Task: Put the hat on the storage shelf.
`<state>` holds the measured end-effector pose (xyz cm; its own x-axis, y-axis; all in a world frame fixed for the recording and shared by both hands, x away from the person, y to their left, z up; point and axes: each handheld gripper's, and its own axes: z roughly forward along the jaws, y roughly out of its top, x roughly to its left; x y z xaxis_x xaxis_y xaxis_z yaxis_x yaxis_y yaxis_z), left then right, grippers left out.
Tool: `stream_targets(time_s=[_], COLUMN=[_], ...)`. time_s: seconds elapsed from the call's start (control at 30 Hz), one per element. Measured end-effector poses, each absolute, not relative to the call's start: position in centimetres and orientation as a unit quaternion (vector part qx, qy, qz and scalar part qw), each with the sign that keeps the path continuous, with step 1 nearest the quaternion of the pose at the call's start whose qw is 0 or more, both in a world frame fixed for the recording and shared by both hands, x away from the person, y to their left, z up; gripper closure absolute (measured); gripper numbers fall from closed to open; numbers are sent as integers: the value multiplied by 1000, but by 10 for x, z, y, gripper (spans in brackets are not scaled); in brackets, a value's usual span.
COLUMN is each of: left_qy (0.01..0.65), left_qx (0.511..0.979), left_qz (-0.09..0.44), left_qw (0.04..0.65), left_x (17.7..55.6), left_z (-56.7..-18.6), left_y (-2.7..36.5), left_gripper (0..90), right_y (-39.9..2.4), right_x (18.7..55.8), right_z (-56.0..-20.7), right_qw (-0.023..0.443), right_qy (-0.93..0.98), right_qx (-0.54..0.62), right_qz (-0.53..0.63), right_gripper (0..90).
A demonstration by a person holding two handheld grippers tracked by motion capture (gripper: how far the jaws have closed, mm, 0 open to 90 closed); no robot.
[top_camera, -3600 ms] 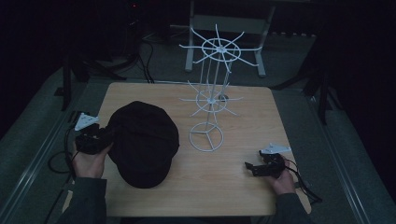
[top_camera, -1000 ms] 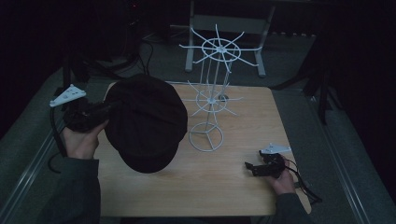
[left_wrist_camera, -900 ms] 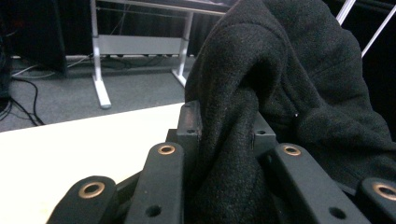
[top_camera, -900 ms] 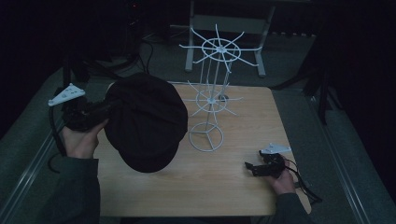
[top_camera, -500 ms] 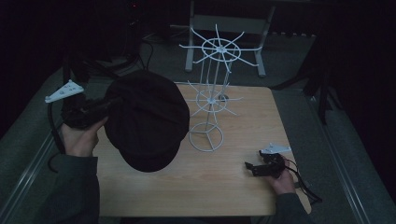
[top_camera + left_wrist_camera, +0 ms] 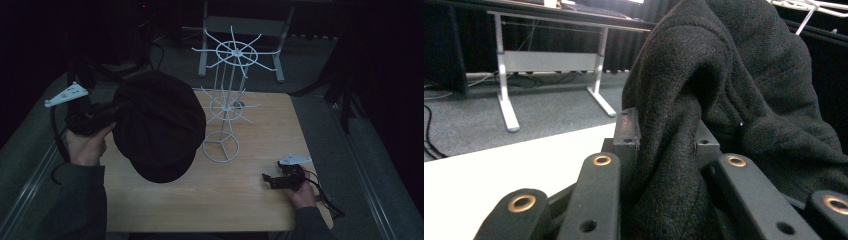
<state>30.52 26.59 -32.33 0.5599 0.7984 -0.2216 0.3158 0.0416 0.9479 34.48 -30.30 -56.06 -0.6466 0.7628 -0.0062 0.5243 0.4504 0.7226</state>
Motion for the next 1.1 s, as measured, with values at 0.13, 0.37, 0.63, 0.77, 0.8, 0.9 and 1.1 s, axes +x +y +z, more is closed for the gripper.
stream_targets(time_s=[0.13, 0.37, 0.63, 0.77, 0.8, 0.9, 1.1], left_qy=[418, 413, 409, 408, 407, 404, 396], left_qx=[659, 656, 650, 648, 647, 647, 647], left_qz=[204, 201, 196, 196, 196, 197, 194], left_qw=[591, 599, 610, 613, 614, 616, 622], left_x=[305, 306, 307, 307, 307, 307, 308], left_z=[-321, -317, -314, -312, -311, -309, -305], left_y=[265, 264, 263, 262, 262, 261, 258], left_gripper=[742, 742, 741, 741, 741, 740, 740], right_y=[-303, -303, -303, -303, -303, -303, -303], right_x=[345, 345, 345, 345, 345, 345, 345], right_z=[-561, -561, -561, -561, -561, -561, -561], right_qw=[168, 167, 167, 167, 167, 167, 167], right_qy=[835, 835, 835, 835, 835, 835, 835], right_qx=[385, 386, 386, 387, 387, 386, 386], right_qz=[355, 355, 355, 355, 355, 355, 355], right_gripper=[137, 137, 137, 137, 137, 137, 137])
